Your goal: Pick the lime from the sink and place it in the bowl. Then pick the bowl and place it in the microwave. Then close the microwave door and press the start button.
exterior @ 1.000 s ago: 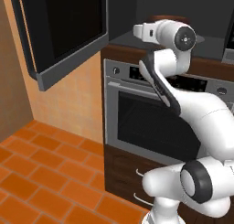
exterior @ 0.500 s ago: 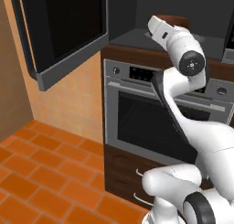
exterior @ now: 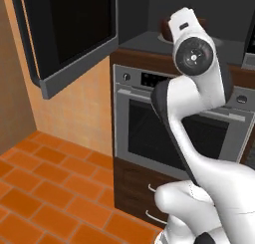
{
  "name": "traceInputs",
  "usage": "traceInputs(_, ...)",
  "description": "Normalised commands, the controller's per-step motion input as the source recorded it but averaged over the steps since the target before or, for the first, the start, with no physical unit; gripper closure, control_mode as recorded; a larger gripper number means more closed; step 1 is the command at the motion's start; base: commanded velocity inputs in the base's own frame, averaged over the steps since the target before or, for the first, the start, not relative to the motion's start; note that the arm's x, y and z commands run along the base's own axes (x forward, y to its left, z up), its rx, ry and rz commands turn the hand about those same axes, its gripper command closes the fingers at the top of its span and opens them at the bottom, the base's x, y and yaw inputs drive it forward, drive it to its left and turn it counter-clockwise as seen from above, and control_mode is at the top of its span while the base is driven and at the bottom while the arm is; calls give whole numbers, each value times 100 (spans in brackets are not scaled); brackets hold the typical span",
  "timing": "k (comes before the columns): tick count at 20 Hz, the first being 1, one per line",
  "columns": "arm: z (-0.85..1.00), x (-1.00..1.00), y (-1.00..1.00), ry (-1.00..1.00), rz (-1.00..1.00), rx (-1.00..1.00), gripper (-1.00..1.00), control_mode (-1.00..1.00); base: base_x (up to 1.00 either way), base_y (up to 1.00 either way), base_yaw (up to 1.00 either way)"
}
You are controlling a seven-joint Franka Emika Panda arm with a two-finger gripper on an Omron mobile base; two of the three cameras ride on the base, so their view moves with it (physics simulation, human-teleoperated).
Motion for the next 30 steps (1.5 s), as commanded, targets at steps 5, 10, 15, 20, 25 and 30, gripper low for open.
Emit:
traceInputs(5, -39, -100, 12, -20, -5, 78, -100, -100, 0, 0, 0)
traceInputs(10, -45, -78, 29, -31, -9, 77, -100, -100, 0, 0, 0)
traceInputs(15, -52, -19, 65, -39, -25, 68, -100, -100, 0, 0, 0)
traceInputs(20, -53, -9, 63, -32, -33, 67, -100, -100, 0, 0, 0)
traceInputs(25, -25, 14, 67, -10, -13, 28, -100, -100, 0, 0, 0)
traceInputs(30, -34, 37, 70, -3, 0, 0, -100, -100, 0, 0, 0)
